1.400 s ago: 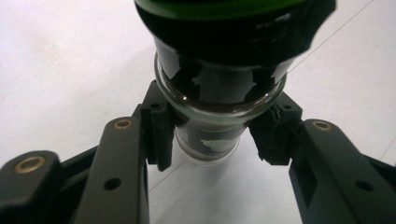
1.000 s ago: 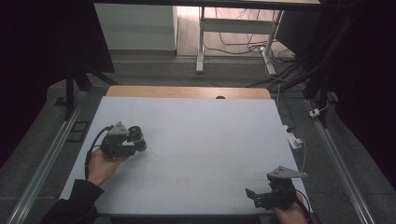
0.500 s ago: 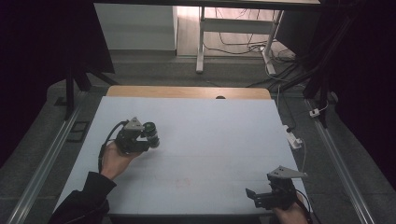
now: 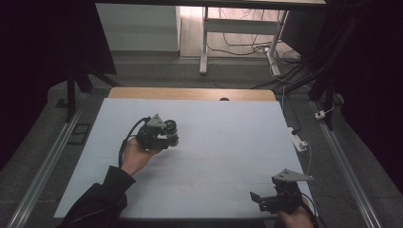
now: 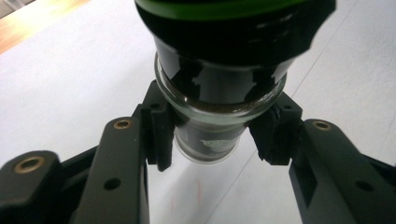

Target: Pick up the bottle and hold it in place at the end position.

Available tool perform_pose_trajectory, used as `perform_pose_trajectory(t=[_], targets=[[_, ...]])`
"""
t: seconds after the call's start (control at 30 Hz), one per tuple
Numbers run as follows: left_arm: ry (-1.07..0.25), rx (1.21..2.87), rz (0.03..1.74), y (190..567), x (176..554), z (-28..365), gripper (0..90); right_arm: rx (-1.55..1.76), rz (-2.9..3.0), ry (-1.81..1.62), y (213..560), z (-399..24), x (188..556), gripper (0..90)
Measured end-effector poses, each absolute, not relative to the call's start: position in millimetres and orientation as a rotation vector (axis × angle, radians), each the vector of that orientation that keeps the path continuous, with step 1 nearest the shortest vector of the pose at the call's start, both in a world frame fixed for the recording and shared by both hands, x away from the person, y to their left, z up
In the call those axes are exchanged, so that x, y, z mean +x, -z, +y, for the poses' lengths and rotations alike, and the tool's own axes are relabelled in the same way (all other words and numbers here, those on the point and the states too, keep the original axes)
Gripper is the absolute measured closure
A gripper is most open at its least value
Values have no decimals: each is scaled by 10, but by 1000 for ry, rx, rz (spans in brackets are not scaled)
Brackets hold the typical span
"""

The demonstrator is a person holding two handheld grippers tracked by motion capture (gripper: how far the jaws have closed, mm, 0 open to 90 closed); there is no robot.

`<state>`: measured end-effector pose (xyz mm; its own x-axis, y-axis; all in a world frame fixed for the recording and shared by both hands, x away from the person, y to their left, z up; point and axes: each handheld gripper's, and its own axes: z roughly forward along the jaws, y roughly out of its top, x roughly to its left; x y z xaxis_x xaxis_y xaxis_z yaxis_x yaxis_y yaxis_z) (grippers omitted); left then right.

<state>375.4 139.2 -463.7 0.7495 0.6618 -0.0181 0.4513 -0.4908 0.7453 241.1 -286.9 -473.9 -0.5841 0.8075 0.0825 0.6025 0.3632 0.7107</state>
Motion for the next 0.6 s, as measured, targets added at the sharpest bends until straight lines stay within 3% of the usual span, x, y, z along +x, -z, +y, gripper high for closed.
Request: perform_pose_trajectory(t=[0.6], targets=[[-316,2200,778,4782,4049,892,533,1246,2350,-1048,4740,-2876,2407,0]])
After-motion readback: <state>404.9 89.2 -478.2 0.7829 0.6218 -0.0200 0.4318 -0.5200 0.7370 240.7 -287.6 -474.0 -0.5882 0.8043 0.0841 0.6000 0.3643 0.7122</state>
